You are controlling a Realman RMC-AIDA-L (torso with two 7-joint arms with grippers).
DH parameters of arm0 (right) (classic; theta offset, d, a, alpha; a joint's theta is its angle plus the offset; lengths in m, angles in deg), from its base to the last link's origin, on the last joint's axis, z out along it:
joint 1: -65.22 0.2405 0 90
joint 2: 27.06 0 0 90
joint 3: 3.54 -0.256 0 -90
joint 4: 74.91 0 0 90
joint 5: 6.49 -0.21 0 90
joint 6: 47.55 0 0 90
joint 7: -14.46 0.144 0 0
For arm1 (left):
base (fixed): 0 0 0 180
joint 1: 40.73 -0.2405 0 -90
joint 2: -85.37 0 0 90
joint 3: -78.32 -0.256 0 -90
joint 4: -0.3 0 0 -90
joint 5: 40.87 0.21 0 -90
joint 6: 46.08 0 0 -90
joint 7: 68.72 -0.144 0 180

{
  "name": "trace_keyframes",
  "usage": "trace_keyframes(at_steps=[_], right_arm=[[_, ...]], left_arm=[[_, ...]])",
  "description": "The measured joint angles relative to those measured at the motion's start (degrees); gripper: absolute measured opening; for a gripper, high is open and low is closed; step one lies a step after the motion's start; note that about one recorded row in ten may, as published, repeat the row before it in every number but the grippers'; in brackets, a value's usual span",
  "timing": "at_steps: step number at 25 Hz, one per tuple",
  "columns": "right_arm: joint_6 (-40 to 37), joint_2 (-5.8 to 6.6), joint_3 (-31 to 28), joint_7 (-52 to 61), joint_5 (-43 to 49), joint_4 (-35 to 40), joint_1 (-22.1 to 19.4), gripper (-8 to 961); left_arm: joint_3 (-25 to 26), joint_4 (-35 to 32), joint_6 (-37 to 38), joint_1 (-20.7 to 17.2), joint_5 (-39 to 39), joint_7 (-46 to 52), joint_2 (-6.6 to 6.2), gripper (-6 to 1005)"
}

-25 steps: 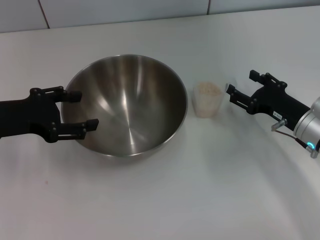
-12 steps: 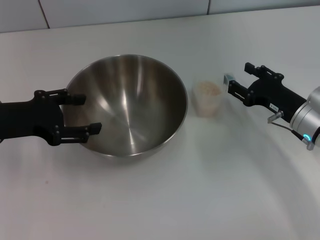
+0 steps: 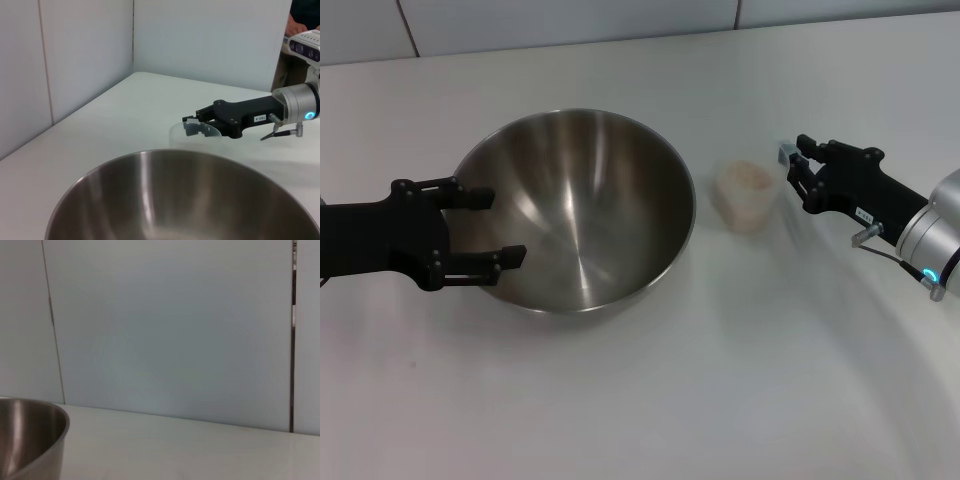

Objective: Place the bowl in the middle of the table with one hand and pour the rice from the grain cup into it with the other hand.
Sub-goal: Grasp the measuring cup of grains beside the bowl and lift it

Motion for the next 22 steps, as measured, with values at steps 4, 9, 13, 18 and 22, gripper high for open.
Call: trace_keyframes(at_steps=[4,9,13,18,22], right_arm=[[0.0,0.0,0.0,0.0,0.0,0.0,0.0,175],[0.0,0.0,0.0,0.0,0.0,0.0,0.0,11],[0.0,0.0,0.0,0.0,0.0,0.0,0.0,15],[-0.4,0.0,0.0,0.0,0.0,0.0,-0.1,21],[-0.6,0.0,0.0,0.0,0.0,0.1,-0.2,25]], left_arm=[[0.0,0.0,0.0,0.0,0.0,0.0,0.0,819],[0.0,0.0,0.1,0.0,0.0,0.1,0.0,819],[0.0,0.0,0.1,0.0,0.0,0.1,0.0,819],[0.0,0.0,0.1,-0.1,0.0,0.1,0.0,819],[0.0,0.0,0.1,-0.1,0.0,0.1,0.0,819]])
